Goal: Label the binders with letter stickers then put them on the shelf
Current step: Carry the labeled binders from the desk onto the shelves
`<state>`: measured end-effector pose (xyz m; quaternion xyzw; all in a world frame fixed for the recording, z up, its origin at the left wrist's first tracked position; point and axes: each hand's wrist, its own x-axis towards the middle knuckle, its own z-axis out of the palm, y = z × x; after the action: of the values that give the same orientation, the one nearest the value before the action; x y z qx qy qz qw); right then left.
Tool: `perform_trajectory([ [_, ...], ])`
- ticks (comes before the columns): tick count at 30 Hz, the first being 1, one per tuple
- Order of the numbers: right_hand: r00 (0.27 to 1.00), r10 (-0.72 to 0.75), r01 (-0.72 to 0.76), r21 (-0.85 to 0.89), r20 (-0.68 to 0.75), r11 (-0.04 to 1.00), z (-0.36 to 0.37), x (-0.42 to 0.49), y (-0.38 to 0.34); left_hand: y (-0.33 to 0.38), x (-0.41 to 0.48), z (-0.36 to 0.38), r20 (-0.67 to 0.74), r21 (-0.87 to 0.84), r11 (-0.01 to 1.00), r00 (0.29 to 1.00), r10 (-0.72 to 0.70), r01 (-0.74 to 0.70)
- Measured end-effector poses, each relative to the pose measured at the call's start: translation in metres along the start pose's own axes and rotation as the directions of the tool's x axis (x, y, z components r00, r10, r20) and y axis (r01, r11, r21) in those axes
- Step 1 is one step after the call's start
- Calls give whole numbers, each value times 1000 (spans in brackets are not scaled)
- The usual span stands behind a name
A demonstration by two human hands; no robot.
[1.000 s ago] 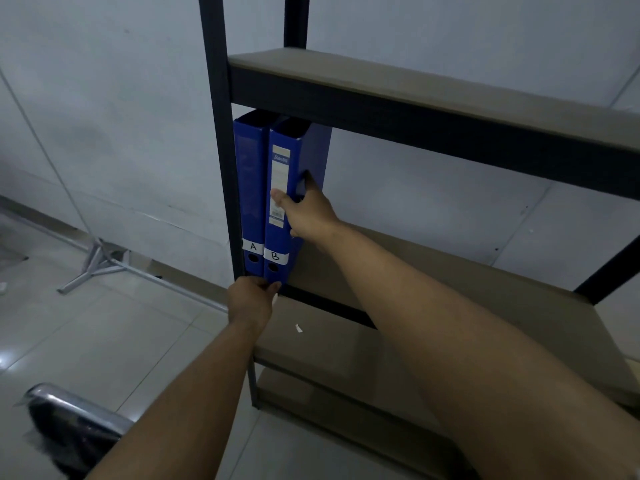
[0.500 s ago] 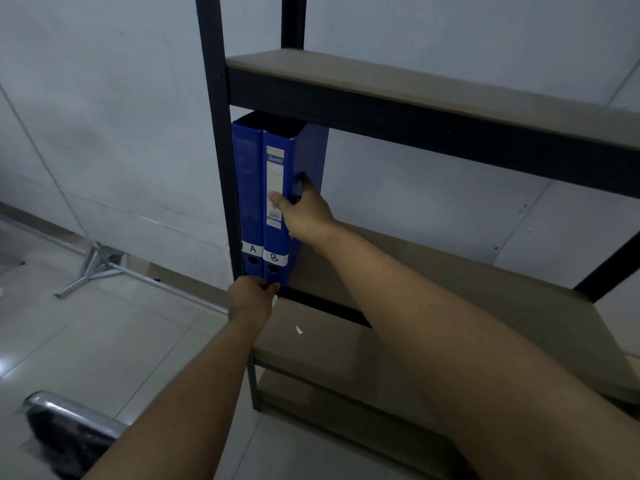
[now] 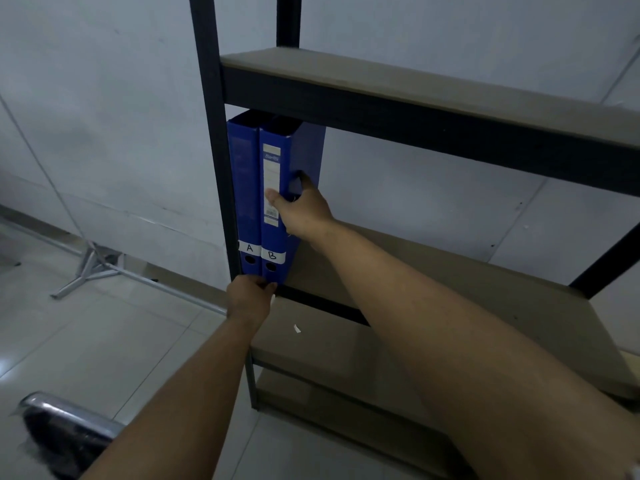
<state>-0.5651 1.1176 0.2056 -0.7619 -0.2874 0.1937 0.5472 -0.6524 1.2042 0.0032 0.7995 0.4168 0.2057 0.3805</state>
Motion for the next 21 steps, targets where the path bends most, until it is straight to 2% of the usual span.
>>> perform_trajectory([
  [15, 994, 92, -95, 36, 59, 995, -20, -8, 42, 4, -25, 15, 76, -27, 1000, 997, 3, 0],
  [18, 998, 70, -70, 18, 10, 997, -37, -18, 59, 13, -35, 17, 91, -31, 998, 994, 52, -49],
  [21, 992, 56, -59, -22, -117, 998, -55, -30, 86, 25, -47, 25, 79, -32, 993, 990, 119, -117],
])
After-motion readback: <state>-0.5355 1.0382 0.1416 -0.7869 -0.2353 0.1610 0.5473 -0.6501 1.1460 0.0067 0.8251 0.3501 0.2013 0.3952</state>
